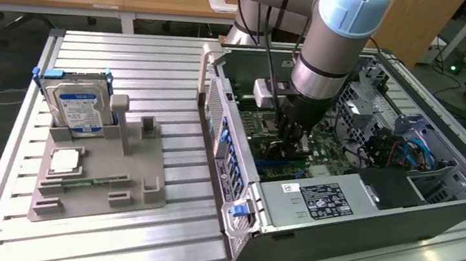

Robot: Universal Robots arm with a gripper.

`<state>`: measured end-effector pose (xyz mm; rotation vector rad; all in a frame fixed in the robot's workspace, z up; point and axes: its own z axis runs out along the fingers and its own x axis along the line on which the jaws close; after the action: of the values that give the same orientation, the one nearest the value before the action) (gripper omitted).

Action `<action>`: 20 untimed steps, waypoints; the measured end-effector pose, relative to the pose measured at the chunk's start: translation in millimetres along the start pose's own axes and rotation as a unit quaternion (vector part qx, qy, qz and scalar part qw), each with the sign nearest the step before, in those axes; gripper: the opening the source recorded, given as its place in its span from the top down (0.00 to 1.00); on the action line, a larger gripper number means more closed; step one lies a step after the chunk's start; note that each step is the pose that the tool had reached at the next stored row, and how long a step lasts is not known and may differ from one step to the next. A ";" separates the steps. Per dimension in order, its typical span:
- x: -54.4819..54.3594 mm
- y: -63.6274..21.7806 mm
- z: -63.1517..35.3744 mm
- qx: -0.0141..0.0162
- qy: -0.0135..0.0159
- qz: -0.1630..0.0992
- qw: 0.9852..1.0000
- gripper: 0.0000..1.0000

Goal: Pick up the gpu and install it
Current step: 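Insert the gpu into the slot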

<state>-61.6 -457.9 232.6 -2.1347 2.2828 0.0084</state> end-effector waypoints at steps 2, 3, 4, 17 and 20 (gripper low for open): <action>0.0 0.1 1.5 0.000 0.000 0.000 1.000 0.72; 0.1 0.1 2.3 0.000 0.000 0.000 1.000 0.72; 0.1 0.2 2.8 0.000 0.000 0.000 1.000 0.72; 0.2 1.5 4.0 0.000 0.000 0.000 1.000 0.72; 0.3 1.5 6.1 0.000 0.000 0.000 1.000 0.72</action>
<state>-63.1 -458.0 226.4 -2.1351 2.2830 0.0087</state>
